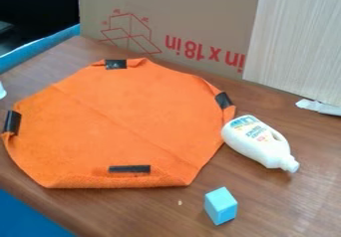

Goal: Put the cylindrical can on the bottom left side of the cloth

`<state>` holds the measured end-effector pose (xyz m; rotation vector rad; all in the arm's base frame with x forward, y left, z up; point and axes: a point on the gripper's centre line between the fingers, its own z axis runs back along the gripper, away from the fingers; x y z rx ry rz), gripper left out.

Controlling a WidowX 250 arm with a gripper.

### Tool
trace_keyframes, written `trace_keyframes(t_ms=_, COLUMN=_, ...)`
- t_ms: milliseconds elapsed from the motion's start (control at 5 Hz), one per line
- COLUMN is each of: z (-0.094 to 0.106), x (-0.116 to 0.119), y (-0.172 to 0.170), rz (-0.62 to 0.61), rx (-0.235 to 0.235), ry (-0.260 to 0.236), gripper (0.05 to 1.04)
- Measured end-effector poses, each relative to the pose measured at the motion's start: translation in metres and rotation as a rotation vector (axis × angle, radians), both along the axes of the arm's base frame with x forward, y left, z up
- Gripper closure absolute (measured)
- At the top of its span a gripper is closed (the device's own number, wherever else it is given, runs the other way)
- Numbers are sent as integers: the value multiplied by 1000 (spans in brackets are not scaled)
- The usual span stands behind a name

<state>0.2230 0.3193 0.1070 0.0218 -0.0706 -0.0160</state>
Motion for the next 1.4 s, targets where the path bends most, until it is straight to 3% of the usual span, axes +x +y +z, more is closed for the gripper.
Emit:
trace_keyframes(t_ms=200, z=-18, x=1, y=-15, rz=-21, rx=-28, ry=30, gripper=84)
trace_keyframes(t_ms=600, z=-23, x=6, y=-32, rz=-48, rx=-8, ry=43, gripper=84)
trace_keyframes(t_ms=1400, z=-8, x=33, y=-25, rz=7, rx=28, ry=41, gripper=84)
